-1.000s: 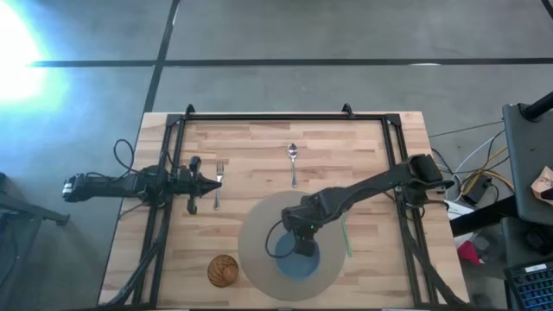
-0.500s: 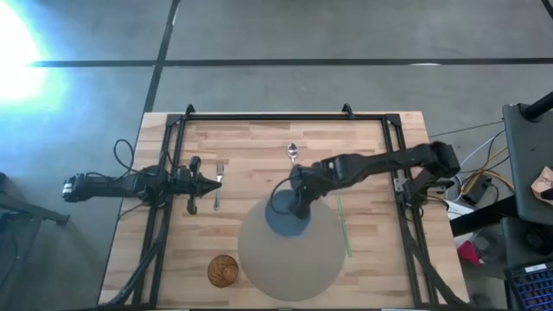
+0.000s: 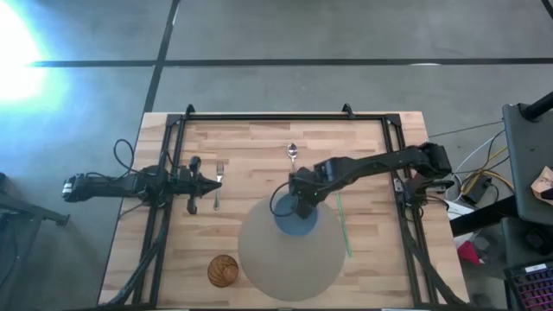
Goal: Pick & Place Utensil
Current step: Adjust the blue bowl on the gray table mat
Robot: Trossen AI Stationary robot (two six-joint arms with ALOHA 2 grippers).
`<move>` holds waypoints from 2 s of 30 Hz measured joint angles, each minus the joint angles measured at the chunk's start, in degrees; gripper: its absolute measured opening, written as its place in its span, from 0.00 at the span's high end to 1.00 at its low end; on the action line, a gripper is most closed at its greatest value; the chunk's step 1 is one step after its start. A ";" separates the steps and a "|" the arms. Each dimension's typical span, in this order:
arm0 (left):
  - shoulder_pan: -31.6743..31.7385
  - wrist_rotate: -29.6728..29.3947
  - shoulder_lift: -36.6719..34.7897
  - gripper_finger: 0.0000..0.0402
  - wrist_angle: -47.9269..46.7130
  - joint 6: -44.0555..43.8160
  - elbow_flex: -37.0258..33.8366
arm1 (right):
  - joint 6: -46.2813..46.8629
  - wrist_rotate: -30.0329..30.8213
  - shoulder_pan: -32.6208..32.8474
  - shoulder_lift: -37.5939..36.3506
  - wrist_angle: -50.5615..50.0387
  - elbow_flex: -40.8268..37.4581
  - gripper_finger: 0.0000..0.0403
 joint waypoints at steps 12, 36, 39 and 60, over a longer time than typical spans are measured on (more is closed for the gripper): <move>0.00 0.00 0.00 1.00 0.00 0.02 0.00 | -3.86 -3.94 1.58 5.73 4.14 -0.02 0.98; 0.00 -0.01 0.02 1.00 -0.02 0.11 0.00 | -8.22 -2.47 5.34 6.28 11.11 -1.06 0.98; 0.00 0.00 0.02 1.00 -0.03 0.08 -0.02 | -7.76 -1.37 5.26 6.33 10.84 -1.58 0.98; 0.00 -0.01 0.02 1.00 -0.01 0.16 -0.02 | -6.09 -1.83 5.12 6.44 10.99 -3.76 0.98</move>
